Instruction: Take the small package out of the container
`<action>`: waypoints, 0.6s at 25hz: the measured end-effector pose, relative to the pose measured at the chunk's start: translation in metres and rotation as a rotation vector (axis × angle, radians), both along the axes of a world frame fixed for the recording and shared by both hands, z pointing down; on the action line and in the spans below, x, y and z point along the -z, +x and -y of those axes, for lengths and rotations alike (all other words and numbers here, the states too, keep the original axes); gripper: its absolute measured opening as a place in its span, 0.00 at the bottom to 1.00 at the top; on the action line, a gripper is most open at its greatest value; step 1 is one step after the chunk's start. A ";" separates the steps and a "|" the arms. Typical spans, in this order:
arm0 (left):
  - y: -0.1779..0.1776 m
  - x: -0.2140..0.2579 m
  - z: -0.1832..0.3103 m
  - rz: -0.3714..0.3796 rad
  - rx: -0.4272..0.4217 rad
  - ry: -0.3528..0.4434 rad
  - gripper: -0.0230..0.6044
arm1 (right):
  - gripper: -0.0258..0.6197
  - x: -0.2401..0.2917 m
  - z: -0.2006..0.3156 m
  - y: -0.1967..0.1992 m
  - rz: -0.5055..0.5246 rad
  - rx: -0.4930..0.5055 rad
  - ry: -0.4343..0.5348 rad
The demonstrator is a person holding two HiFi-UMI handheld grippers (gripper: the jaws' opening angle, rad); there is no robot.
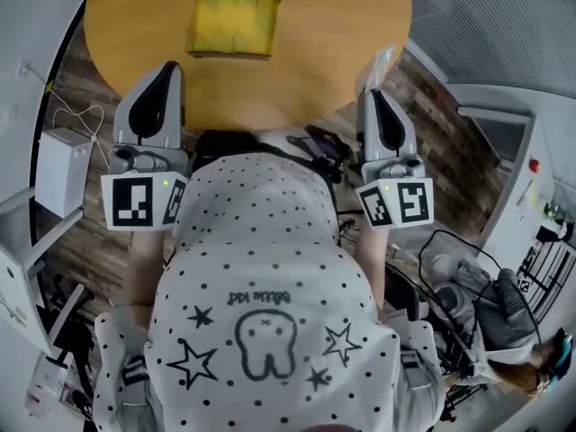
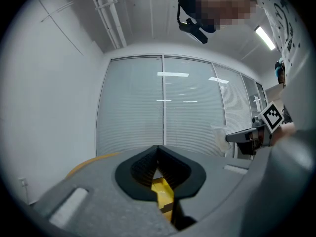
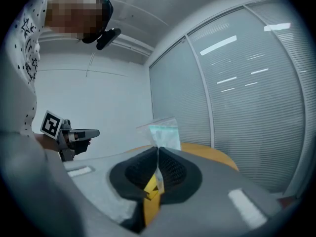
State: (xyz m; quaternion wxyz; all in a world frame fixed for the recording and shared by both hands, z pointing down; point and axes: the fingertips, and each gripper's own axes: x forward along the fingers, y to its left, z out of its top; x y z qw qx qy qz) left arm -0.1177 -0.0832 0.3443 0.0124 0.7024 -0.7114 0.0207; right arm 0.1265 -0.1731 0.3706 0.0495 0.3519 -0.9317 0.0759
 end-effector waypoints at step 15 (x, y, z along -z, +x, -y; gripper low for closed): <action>0.000 -0.007 -0.009 -0.018 0.045 -0.010 0.05 | 0.06 -0.014 -0.014 0.007 -0.020 0.012 -0.024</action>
